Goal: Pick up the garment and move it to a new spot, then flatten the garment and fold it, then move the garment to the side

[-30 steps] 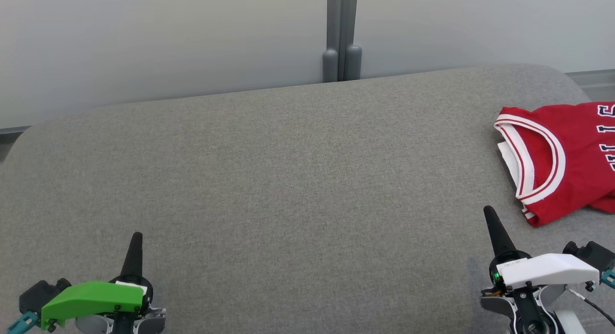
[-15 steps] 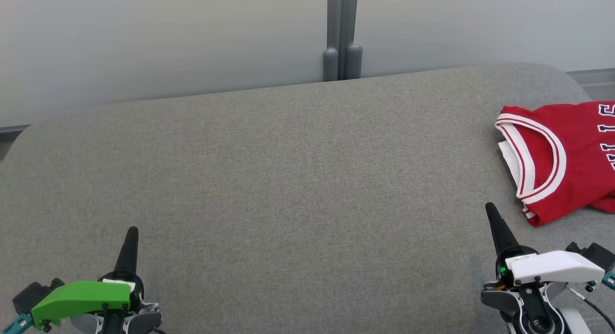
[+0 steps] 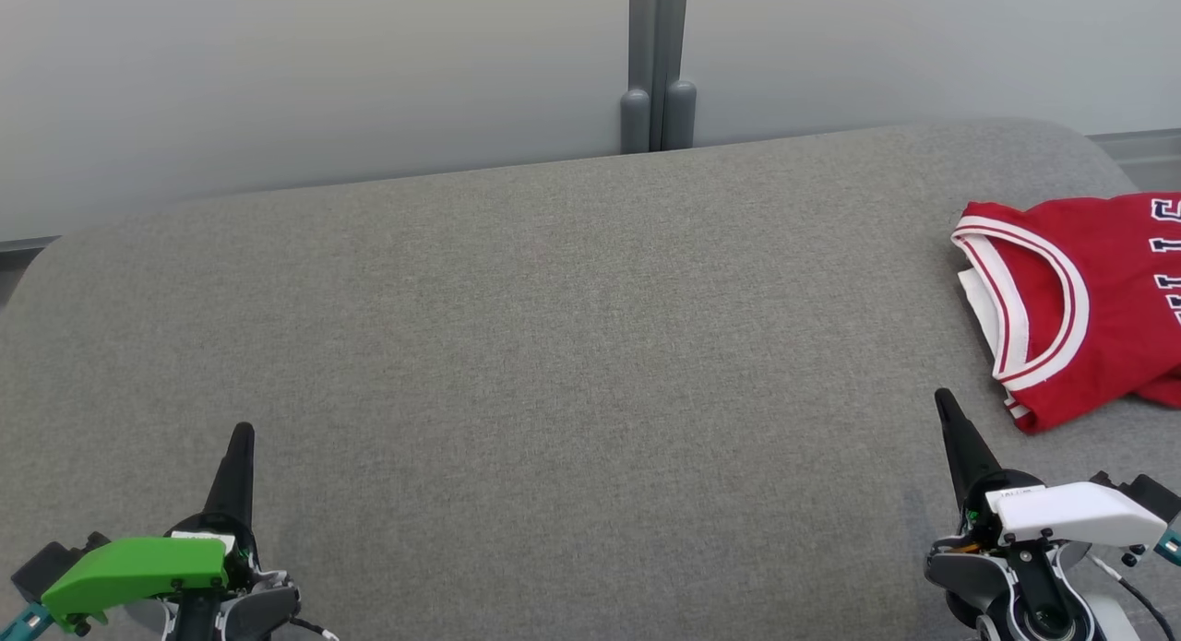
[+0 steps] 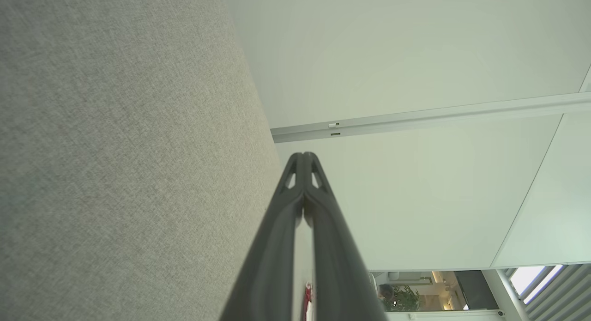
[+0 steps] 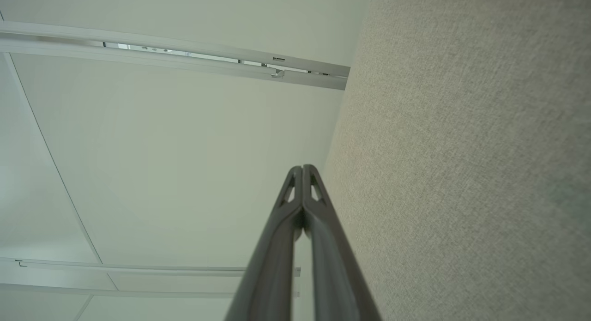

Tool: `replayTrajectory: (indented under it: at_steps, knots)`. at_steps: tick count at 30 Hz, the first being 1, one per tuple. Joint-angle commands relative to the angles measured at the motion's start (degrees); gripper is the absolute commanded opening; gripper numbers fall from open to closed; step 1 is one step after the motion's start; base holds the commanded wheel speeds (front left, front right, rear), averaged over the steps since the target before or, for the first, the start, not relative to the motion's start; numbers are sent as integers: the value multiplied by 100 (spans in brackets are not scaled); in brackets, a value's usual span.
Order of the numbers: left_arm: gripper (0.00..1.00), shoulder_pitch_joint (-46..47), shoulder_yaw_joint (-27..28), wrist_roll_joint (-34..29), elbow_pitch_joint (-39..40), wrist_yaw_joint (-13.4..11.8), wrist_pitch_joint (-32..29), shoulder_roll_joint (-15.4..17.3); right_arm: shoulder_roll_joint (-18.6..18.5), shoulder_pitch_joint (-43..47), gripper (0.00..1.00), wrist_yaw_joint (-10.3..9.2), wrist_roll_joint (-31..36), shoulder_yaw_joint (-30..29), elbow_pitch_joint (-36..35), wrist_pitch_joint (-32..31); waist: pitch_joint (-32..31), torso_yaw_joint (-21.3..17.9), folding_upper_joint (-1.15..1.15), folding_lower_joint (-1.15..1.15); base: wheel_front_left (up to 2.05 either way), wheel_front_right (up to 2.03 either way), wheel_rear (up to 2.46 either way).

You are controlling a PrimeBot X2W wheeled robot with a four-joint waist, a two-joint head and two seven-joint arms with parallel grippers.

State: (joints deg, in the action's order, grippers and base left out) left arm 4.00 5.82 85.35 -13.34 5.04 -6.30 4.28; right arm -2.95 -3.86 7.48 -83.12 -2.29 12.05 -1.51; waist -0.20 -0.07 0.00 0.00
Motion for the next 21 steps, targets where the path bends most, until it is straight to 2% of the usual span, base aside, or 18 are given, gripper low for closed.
replayTrajectory:
  at_steps: [1, 21]
  knots:
    - [0, 109, 64, 85, 16, 61, -30, -17, -34, -87, 0, 3, -128, -18, -3, -44, 2, 0, 0, 0, 0, 0, 0]
    - [0, 178, 333, 751, -1, 271, -297, -90, -32, -112, 0, 2, -1017, -82, 41, -185, 34, 7, 0, 0, 0, 0, 0]
